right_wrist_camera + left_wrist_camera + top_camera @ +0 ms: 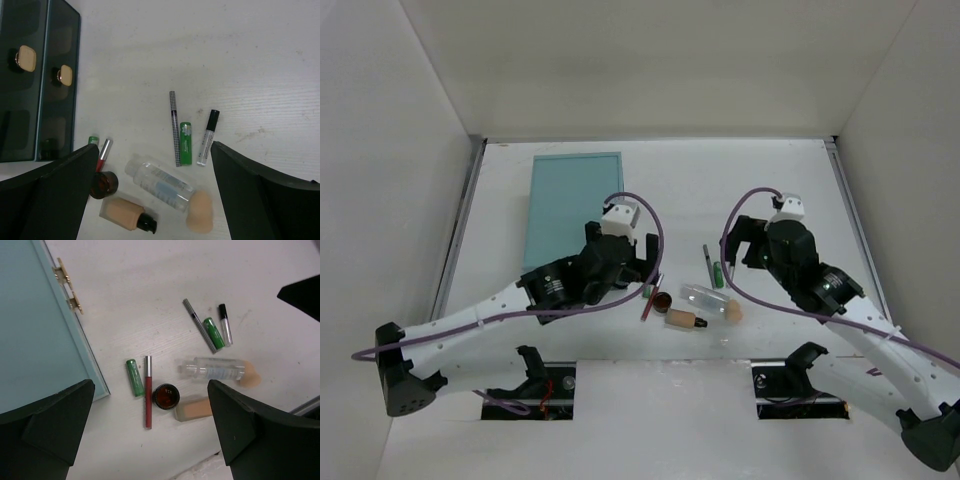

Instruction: Organize the makeup

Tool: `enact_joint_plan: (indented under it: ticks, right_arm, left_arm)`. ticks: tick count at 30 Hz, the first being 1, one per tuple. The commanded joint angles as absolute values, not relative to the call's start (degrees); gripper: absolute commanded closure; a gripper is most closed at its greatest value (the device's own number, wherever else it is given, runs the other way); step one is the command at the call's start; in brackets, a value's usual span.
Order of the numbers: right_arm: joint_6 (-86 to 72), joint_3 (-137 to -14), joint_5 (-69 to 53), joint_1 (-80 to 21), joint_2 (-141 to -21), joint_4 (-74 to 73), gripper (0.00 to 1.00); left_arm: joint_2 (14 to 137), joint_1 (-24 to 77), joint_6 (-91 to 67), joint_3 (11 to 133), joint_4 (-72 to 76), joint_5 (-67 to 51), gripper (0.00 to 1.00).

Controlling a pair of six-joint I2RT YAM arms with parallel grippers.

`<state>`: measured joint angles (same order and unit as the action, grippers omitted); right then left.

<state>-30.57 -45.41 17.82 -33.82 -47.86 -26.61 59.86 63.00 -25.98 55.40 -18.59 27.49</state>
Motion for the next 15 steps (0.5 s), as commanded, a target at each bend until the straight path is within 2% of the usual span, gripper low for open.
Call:
enact_joint_plan:
  ticks: [1, 7, 12, 15]
  right_arm:
    - [-29.0, -43.9, 17.3, -34.4, -46.4, -19.4, 0.0]
    - [-23.3, -46.2, 13.9, -35.3, -51.0, -14.3, 0.0]
    - [-20.7, -48.6, 7.0, -35.0, -59.0, -4.9, 0.0]
    - [-20.2, -52.4, 1.6, -34.5, -64.8, -0.7, 0.0]
  left_arm:
    - [57.0, 59.6, -25.9, 54.8, -16.7, 28.4, 0.0]
    - [54.6, 46.6, -24.8, 55.7, -18.1, 26.3, 0.0]
    - [53.5, 27.9, -19.7, 59.7, -17.3, 24.7, 0.01]
    - [56.2, 15.8, -18.8, 62.0, -17.8, 18.7, 0.03]
